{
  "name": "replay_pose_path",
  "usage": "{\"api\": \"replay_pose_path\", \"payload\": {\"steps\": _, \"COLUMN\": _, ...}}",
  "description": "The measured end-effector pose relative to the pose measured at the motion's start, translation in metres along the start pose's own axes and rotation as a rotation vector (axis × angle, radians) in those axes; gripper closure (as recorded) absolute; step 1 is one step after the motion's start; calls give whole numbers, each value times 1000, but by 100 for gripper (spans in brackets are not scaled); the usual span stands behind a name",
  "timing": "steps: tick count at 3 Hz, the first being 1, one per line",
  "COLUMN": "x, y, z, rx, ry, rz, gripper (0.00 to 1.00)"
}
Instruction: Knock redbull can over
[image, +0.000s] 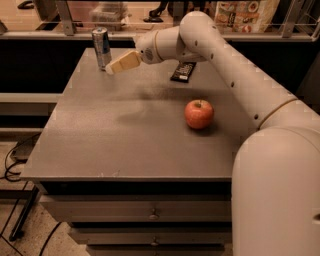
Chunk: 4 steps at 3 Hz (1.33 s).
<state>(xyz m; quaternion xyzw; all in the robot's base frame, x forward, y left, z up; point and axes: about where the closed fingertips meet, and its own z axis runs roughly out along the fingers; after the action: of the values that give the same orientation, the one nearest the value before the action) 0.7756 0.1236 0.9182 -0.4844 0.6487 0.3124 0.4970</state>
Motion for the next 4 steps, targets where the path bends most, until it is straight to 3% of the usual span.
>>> {"api": "replay_pose_path", "payload": {"steps": 1, "x": 0, "y": -1, "z": 7, "rx": 30, "ry": -27, "rz": 25, "gripper": 0}}
{"api": "replay_pose_path", "payload": {"steps": 3, "x": 2, "y": -15, "z": 56, "rx": 138, "ry": -123, "rz": 126, "gripper": 0}}
{"api": "replay_pose_path", "payload": {"steps": 4, "x": 0, "y": -21, "z": 71, "rx": 177, "ry": -141, "rz": 137, "gripper": 0}}
